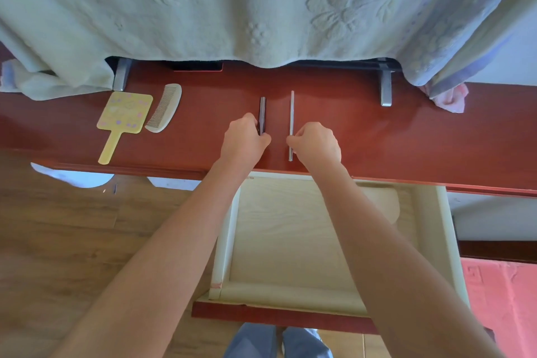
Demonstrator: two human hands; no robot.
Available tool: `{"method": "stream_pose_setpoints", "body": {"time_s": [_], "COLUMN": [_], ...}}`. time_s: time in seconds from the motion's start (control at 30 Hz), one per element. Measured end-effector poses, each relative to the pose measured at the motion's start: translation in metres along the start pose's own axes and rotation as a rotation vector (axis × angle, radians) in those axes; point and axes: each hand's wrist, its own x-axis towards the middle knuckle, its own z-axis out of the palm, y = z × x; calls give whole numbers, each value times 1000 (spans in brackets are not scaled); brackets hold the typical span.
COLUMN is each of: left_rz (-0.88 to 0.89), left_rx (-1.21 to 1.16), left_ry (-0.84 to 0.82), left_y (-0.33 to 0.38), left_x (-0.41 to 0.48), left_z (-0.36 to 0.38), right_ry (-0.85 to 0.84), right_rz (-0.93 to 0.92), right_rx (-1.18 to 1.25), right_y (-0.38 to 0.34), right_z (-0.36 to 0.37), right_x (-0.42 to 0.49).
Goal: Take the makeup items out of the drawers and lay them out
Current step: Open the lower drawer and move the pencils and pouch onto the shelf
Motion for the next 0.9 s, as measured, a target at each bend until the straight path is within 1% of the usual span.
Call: {"method": "stream_pose_setpoints", "body": {"time_s": [0.1, 0.23, 0.4, 0.5, 0.57, 0.63, 0.73, 0.8, 0.83, 0.9], "left_rz": [9, 33, 39, 75, 117, 210, 465, 589, 624, 636], "left_rx": [49, 29, 49, 116, 118, 100, 28, 14, 23, 69], "left_ry": [24, 60, 63, 146, 216, 265, 263, 202, 155, 31], "left_y": [-7, -16, -19, -16, -13, -9, -3, 0, -1, -3], "left_x": [9, 17, 18, 11, 3, -9, -40, -65, -77, -97], "left_z": [2, 4, 3, -4, -10, -12, -2, 16, 29, 60], "right_ry": [22, 47, 57, 75, 106, 102, 59, 52, 57, 64], "right_rz": [-5, -9, -12, -44, -81, -132, -191, -176, -149, -42], "right_rx": [-24, -58, -68, -5, 51, 110, 160, 148, 139, 131], "right_y": [-5, -9, -8, -2, 9, 25, 62, 95, 114, 154], "right_z": [6, 13, 15, 11, 4, -8, -27, -35, -37, -38], "right_x": [7, 12, 12, 6, -1, -11, -36, -53, -61, -74]}}
